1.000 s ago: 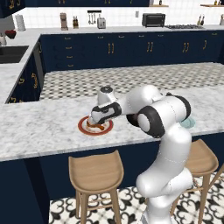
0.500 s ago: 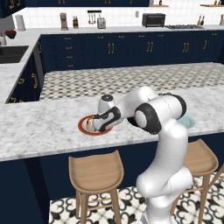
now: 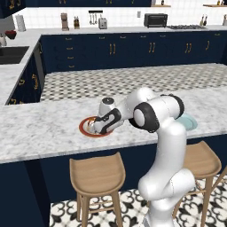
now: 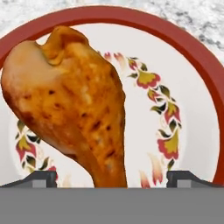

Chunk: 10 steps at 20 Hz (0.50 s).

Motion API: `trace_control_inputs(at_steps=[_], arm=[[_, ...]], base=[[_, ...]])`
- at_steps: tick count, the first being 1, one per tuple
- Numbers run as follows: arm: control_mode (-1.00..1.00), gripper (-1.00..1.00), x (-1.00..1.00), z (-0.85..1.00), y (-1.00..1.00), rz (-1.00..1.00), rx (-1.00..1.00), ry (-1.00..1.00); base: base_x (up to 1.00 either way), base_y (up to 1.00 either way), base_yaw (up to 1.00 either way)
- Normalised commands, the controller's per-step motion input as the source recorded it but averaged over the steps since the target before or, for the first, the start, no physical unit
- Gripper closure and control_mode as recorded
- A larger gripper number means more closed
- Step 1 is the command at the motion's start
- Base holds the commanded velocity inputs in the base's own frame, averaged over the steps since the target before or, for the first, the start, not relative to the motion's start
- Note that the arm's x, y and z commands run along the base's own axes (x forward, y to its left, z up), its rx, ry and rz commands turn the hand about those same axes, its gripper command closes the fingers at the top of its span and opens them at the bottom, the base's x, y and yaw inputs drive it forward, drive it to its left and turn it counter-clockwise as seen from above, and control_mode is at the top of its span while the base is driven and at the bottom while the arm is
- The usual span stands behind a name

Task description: Pick the chicken drumstick and potato from their plates and place them in the bowl. Then put the bowl in the fridge.

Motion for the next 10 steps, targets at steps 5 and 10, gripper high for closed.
trace_control_inputs(at_steps=[5, 10], arm=[[-1.0, 1.0, 0.02, -0.16, 0.16, 0.0, 0.0, 0.0], [-1.0, 1.0, -0.27, -0.16, 0.05, 0.0, 0.0, 0.0]], base=[[0.0, 0.0, 0.0], [0.0, 0.0, 0.0]])
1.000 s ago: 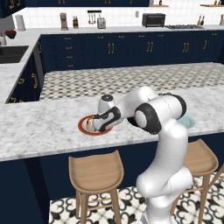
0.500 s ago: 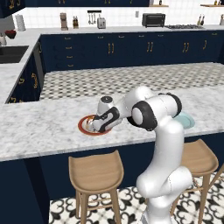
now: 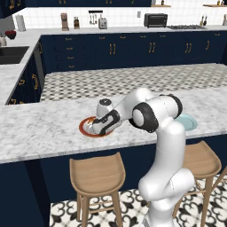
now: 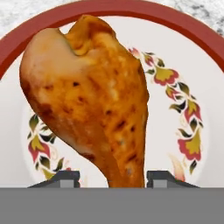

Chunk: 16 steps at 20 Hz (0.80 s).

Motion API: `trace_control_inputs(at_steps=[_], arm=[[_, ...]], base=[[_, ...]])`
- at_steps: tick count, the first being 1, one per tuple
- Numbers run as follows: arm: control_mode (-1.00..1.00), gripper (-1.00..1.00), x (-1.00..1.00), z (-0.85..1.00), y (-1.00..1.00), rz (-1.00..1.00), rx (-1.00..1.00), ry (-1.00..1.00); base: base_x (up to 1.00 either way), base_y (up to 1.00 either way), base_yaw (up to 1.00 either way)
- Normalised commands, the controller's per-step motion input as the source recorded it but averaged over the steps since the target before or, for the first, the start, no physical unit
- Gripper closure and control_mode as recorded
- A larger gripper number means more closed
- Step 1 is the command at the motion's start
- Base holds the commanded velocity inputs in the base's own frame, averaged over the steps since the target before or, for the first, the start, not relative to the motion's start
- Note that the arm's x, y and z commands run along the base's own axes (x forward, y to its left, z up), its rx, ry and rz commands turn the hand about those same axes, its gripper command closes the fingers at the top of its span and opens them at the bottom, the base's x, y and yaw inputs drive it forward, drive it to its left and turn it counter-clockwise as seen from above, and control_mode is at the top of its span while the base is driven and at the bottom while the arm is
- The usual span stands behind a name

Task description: Pick the chicken drumstick and potato from their plates and place them in the bowl. Then put the bowl in the fridge.

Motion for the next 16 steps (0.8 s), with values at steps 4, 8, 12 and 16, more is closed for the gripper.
trace_control_inputs(at_steps=[4, 8, 12, 16], arm=[[-1.0, 1.0, 0.0, 0.06, -0.31, 0.0, 0.0, -0.07], [-1.0, 1.0, -0.19, 0.81, -0.48, 0.01, 0.04, -0.14], [-1.0, 1.0, -0.51, 1.0, -0.78, 0.03, 0.1, -0.17], [-1.0, 1.0, -0.59, 0.97, -0.99, 0.0, 0.07, -0.08]], base=[[0.0, 0.0, 0.0], [0.0, 0.0, 0.0], [0.0, 0.0, 0.0], [0.0, 0.0, 0.0]])
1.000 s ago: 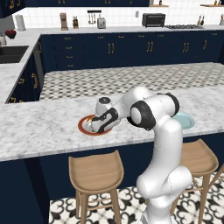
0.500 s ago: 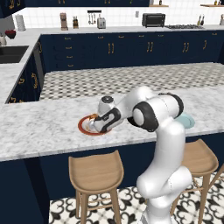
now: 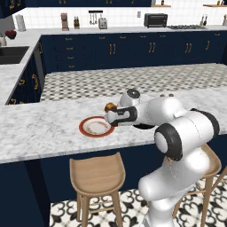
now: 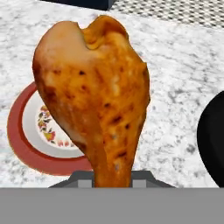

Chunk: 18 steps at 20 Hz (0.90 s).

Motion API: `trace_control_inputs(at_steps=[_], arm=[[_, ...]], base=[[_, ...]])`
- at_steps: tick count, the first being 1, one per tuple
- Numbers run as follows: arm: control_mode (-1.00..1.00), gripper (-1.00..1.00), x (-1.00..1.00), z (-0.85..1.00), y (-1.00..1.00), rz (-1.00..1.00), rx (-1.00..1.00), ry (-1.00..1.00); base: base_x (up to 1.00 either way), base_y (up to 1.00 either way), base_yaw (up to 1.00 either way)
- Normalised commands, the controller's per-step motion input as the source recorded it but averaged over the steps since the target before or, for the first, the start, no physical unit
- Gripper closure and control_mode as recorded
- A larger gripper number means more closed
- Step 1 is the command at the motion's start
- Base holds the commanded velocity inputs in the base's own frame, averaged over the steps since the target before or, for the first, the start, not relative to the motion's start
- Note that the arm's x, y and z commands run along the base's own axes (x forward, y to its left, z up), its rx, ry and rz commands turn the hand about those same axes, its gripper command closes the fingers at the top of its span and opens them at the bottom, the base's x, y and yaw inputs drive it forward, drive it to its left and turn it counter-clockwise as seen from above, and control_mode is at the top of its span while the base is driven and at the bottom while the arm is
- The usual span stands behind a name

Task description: Pick the chicken drumstick and potato from their plates and place them in the bowl. Then put the bowl in the fridge.

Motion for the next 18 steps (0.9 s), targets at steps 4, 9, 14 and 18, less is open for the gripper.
trace_control_inputs(at_steps=[4, 9, 14, 18], arm=[[-1.0, 1.0, -0.38, 0.76, -1.0, -0.08, 0.03, -0.01], [-1.0, 1.0, 0.07, 0.37, -1.0, -0.21, 0.0, 0.08], [-1.0, 1.0, 0.52, 0.09, -0.93, -0.25, -0.03, 0.19], [-1.0, 1.0, 0.53, -0.01, -0.51, -0.09, 0.0, 0.07]], base=[[0.0, 0.0, 0.0], [0.0, 0.0, 0.0], [0.0, 0.0, 0.0], [0.0, 0.0, 0.0]])
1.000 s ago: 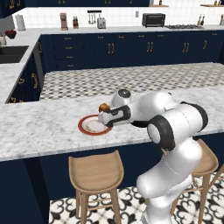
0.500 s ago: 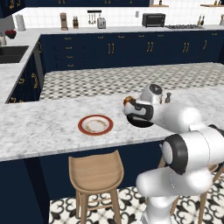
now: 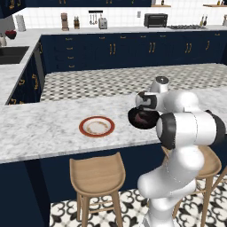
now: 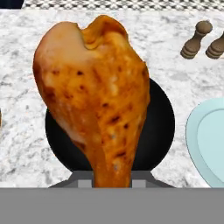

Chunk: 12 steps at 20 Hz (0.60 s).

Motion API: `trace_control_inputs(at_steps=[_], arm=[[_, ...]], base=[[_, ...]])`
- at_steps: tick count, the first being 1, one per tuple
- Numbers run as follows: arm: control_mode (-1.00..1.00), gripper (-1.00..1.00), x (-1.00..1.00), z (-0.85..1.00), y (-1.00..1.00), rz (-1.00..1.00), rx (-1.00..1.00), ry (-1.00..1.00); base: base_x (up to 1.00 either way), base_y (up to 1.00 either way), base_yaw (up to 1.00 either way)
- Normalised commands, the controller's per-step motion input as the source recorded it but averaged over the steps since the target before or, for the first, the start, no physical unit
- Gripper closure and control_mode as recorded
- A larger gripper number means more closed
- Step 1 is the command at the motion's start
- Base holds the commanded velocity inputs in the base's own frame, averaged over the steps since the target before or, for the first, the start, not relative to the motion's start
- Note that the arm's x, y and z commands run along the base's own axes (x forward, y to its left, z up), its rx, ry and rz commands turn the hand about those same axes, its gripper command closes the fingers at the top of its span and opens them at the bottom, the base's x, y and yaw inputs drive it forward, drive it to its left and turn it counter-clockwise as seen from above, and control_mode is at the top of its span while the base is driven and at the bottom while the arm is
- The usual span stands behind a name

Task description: Pick the chicken drumstick and potato from their plates and place them in the bowl. Then put the bowl in the fridge.

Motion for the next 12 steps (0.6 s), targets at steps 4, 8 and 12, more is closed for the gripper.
trace_control_inputs(at_steps=[4, 8, 12], arm=[[-1.0, 1.0, 0.14, -0.36, -0.29, 0.0, 0.0, 0.03], [-1.0, 1.0, 0.0, -0.56, -0.06, 0.0, 0.0, 0.04], [-1.0, 1.0, 0.2, -0.49, -0.12, 0.0, 0.0, 0.04]], base=[[0.0, 0.0, 0.0], [0.0, 0.0, 0.0], [0.0, 0.0, 0.0]])
